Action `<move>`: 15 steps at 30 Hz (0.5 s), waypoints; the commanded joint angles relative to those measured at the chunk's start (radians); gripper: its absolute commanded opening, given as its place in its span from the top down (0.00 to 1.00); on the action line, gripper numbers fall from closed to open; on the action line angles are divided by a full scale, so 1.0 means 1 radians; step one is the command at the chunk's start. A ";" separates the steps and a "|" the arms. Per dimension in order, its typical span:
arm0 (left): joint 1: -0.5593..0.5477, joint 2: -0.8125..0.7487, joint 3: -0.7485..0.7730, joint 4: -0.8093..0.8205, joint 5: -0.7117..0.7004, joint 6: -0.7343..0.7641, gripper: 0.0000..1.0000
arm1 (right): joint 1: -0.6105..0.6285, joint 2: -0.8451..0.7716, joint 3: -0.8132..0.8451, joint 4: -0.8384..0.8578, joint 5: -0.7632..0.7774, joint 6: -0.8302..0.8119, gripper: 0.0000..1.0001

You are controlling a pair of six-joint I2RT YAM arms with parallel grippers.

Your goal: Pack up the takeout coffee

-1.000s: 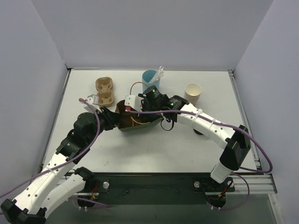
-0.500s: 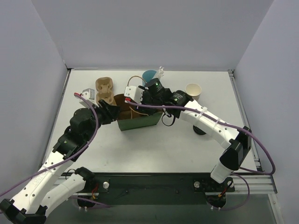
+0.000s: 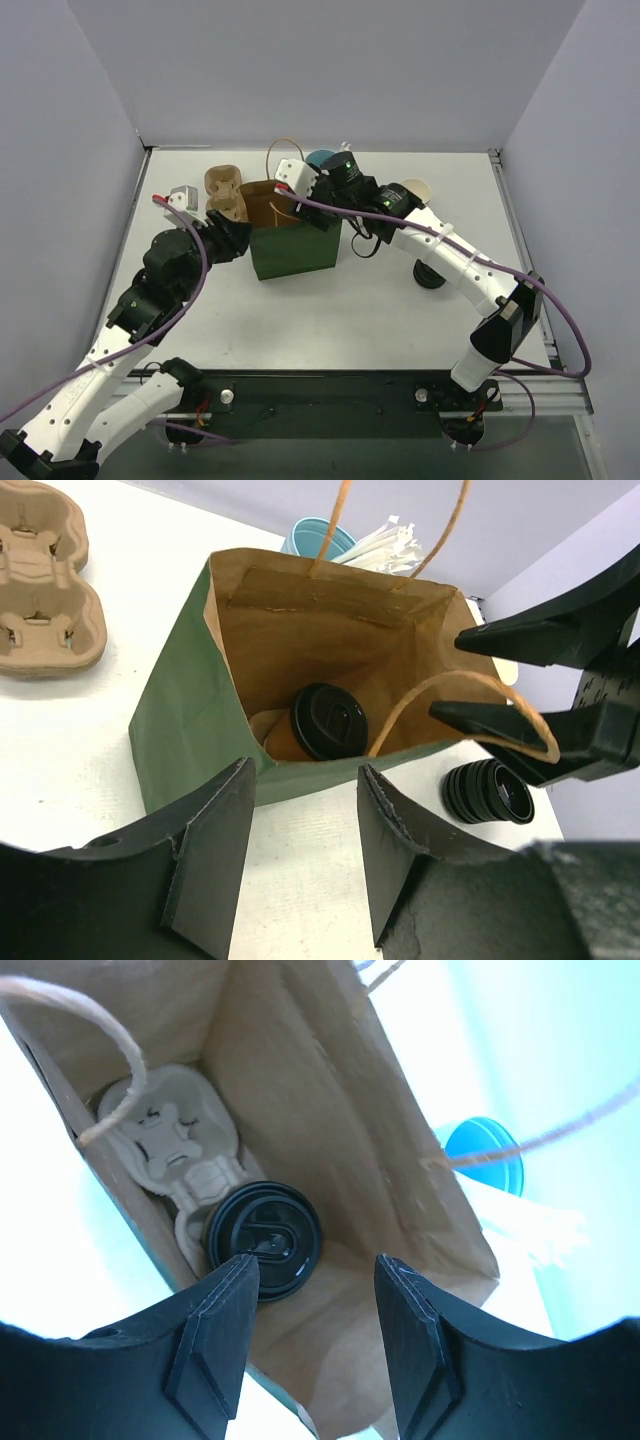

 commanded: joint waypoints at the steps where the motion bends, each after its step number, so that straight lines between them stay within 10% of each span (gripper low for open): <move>1: -0.002 -0.019 0.060 -0.009 -0.019 0.021 0.45 | -0.021 -0.052 0.075 0.056 -0.003 0.055 0.50; 9: -0.001 -0.036 0.138 -0.087 -0.010 0.156 0.39 | -0.053 -0.116 0.014 0.241 -0.009 0.138 0.49; 15: -0.002 -0.070 0.157 -0.138 0.006 0.144 0.04 | -0.171 -0.075 0.060 0.316 0.080 0.359 0.45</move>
